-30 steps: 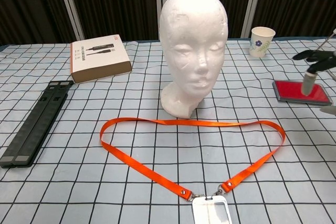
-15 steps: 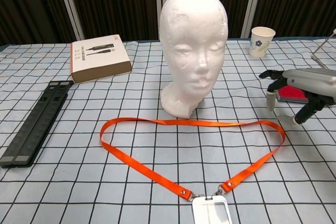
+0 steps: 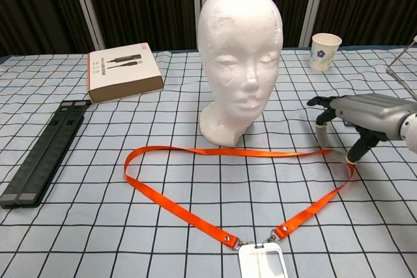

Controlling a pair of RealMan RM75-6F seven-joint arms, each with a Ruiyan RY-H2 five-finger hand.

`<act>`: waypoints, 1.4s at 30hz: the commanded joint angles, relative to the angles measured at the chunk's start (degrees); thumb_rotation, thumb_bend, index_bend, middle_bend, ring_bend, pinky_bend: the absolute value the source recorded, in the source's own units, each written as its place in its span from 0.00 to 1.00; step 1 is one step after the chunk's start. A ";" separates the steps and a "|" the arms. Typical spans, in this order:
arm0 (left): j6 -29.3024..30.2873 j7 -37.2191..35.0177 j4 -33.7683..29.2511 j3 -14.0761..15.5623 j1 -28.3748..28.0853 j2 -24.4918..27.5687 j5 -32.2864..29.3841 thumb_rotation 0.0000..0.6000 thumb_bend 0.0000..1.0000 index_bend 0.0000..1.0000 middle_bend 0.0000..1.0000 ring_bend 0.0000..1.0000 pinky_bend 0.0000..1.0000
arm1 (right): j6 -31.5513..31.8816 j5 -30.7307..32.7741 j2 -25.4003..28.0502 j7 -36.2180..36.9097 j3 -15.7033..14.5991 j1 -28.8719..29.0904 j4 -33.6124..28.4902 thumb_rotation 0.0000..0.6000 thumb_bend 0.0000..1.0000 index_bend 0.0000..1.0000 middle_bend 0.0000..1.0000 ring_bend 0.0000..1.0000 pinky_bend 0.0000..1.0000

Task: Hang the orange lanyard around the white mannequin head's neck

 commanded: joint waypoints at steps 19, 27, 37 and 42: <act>-0.88 0.23 0.58 0.13 -0.54 -0.43 -0.61 1.00 0.00 0.00 0.00 0.00 0.00 | 1.13 0.60 -2.11 0.07 -1.10 0.98 2.20 1.00 0.50 0.68 0.07 0.00 0.00; -5.12 2.23 0.47 -0.89 -3.99 -2.02 -1.12 1.00 0.00 0.00 0.00 0.00 0.00 | 1.96 -2.58 0.91 4.29 -2.14 -0.30 -1.26 1.00 0.50 0.71 0.10 0.00 0.00; -17.24 6.88 1.27 -3.91 -14.30 -7.89 -3.84 1.00 0.20 0.08 0.00 0.00 0.00 | 2.96 -6.27 4.93 9.24 -2.90 -1.51 -5.80 1.00 0.50 0.72 0.12 0.00 0.00; -22.34 6.58 5.15 -5.02 -19.39 -13.28 -4.58 1.00 0.26 0.20 0.00 0.00 0.00 | 2.48 -7.01 6.24 11.16 -3.00 -1.58 -7.33 1.00 0.50 0.72 0.12 0.00 0.00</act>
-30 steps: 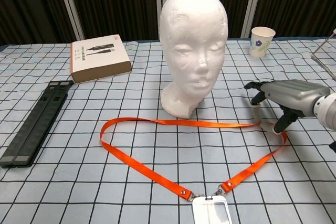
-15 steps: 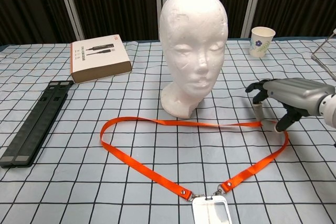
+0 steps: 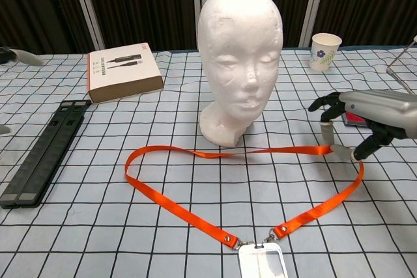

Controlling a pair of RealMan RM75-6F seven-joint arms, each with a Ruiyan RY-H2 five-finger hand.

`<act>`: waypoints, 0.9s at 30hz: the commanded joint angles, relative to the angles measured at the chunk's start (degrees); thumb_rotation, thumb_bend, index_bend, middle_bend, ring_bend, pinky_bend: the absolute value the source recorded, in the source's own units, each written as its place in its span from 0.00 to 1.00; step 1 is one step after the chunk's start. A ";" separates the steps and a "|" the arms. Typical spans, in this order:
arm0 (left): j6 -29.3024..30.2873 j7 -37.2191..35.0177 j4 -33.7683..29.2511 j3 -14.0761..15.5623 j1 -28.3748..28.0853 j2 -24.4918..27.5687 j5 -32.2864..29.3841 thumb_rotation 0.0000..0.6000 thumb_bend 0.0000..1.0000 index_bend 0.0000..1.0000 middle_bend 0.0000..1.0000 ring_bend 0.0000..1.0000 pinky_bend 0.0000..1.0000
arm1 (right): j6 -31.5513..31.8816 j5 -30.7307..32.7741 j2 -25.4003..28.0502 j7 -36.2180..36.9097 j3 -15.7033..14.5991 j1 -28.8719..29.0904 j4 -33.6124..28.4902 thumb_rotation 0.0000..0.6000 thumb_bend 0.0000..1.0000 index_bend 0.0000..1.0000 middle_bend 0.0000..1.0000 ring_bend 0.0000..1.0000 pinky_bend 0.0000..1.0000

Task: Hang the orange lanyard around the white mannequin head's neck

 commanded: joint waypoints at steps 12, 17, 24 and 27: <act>-9.65 2.92 9.91 -2.81 -11.26 -14.01 -5.11 1.00 0.36 0.32 0.00 0.00 0.00 | -0.72 -1.87 1.68 3.00 -0.12 0.26 -1.52 1.00 0.50 0.72 0.12 0.00 0.00; -12.00 3.70 13.31 -3.14 -13.93 -18.29 -7.51 1.00 0.40 0.33 0.00 0.00 0.00 | -1.03 -2.76 1.74 4.29 -0.26 0.43 -1.19 1.00 0.50 0.72 0.12 0.00 0.00; -13.86 5.79 16.68 -3.21 -16.47 -23.22 -11.65 1.00 0.45 0.35 0.00 0.00 0.00 | -1.00 -4.19 1.61 5.31 -0.55 0.63 -0.68 1.00 0.50 0.74 0.12 0.00 0.00; -13.95 6.31 18.24 -3.26 -17.13 -24.62 -12.81 1.00 0.45 0.36 0.00 0.00 0.00 | -0.54 -4.93 1.44 5.88 -0.62 0.54 0.40 1.00 0.50 0.74 0.12 0.00 0.00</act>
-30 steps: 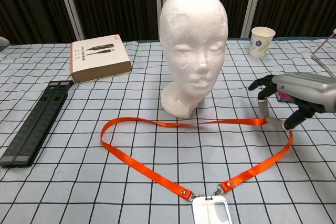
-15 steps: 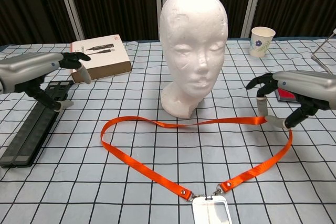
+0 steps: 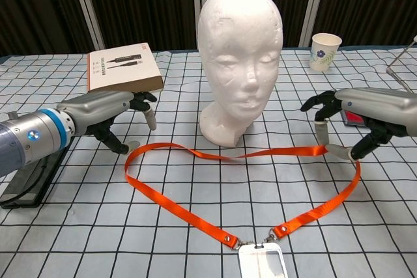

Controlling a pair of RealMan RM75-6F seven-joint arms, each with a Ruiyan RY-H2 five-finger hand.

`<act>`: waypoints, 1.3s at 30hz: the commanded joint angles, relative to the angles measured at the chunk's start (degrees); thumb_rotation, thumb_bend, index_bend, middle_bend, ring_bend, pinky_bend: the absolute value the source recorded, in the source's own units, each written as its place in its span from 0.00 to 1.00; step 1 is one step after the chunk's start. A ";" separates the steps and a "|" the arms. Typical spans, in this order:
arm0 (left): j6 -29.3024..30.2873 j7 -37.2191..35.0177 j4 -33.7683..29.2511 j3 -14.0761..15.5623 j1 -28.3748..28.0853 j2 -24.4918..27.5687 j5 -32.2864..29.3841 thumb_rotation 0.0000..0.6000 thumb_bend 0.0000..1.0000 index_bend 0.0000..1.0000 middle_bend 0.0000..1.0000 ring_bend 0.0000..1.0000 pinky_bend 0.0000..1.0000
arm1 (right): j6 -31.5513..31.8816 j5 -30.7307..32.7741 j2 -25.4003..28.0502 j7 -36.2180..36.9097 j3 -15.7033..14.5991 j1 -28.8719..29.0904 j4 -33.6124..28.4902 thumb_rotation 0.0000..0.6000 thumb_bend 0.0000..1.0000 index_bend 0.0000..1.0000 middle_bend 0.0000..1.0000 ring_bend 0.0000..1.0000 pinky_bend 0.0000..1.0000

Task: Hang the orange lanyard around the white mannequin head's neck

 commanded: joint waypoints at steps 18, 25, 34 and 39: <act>-1.61 -3.59 7.60 1.56 -2.47 -4.95 -0.67 1.00 0.54 0.48 0.00 0.00 0.00 | -0.54 -2.65 -0.67 4.50 -0.67 0.19 2.88 1.00 0.50 0.74 0.12 0.00 0.00; -0.06 -5.84 8.76 2.06 -2.33 -5.54 1.50 1.00 0.55 0.62 0.00 0.00 0.00 | -0.23 -3.27 -0.55 5.29 -0.79 0.06 3.18 1.00 0.50 0.74 0.12 0.00 0.00; 4.04 -8.73 5.84 4.10 -0.56 -3.48 6.19 1.00 0.55 0.67 0.00 0.00 0.00 | 2.07 -9.72 1.75 9.25 -2.78 -0.42 2.47 1.00 0.50 0.74 0.13 0.00 0.00; 11.53 -13.15 0.41 6.38 3.25 0.30 11.74 1.00 0.55 0.68 0.00 0.00 0.00 | 7.92 -18.72 4.04 12.39 -5.23 -1.16 3.89 1.00 0.50 0.74 0.14 0.00 0.00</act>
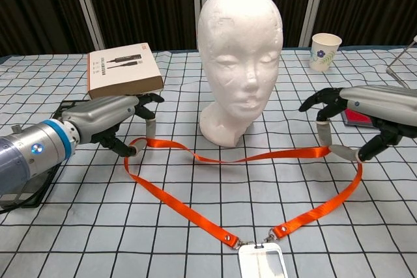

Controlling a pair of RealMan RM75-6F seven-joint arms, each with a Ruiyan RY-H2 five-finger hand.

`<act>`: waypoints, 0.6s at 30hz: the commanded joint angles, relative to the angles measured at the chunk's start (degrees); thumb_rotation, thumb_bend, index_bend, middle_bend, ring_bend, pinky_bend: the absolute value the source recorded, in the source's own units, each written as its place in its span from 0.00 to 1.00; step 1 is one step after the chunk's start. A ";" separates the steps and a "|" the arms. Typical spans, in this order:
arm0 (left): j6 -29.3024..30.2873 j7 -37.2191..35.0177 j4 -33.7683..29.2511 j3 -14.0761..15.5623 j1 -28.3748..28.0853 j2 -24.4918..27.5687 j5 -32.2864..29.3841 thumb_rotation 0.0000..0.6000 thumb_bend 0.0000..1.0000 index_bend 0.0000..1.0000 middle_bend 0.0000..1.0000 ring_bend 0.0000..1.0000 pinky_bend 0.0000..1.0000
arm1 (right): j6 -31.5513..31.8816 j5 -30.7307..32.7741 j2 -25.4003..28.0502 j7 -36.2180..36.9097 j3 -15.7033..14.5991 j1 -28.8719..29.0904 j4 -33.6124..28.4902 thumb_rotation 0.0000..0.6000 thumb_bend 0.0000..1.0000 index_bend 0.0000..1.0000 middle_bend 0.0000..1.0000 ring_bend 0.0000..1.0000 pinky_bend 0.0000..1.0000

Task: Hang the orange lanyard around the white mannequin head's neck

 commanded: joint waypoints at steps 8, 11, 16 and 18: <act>15.12 -7.56 -11.09 4.44 7.42 9.45 11.53 1.00 0.55 0.68 0.00 0.00 0.00 | 11.81 -14.36 5.13 9.90 -3.99 -1.12 0.19 1.00 0.50 0.74 0.16 0.00 0.00; 17.80 -8.30 -14.03 4.36 8.59 11.68 12.87 1.00 0.55 0.68 0.00 0.00 0.00 | 13.91 -15.45 5.85 11.66 -3.62 -1.16 -0.63 1.00 0.50 0.74 0.16 0.00 0.00; 19.93 -8.77 -19.42 2.28 9.12 14.25 12.64 1.00 0.55 0.68 0.00 0.00 0.00 | 16.00 -14.45 7.41 13.22 -1.60 -1.13 -5.13 1.00 0.50 0.74 0.16 0.00 0.00; 20.42 -8.30 -21.51 1.48 9.16 15.20 12.50 1.00 0.55 0.68 0.00 0.00 0.00 | 16.07 -13.53 8.30 13.61 -0.82 -1.03 -7.46 1.00 0.50 0.74 0.16 0.00 0.00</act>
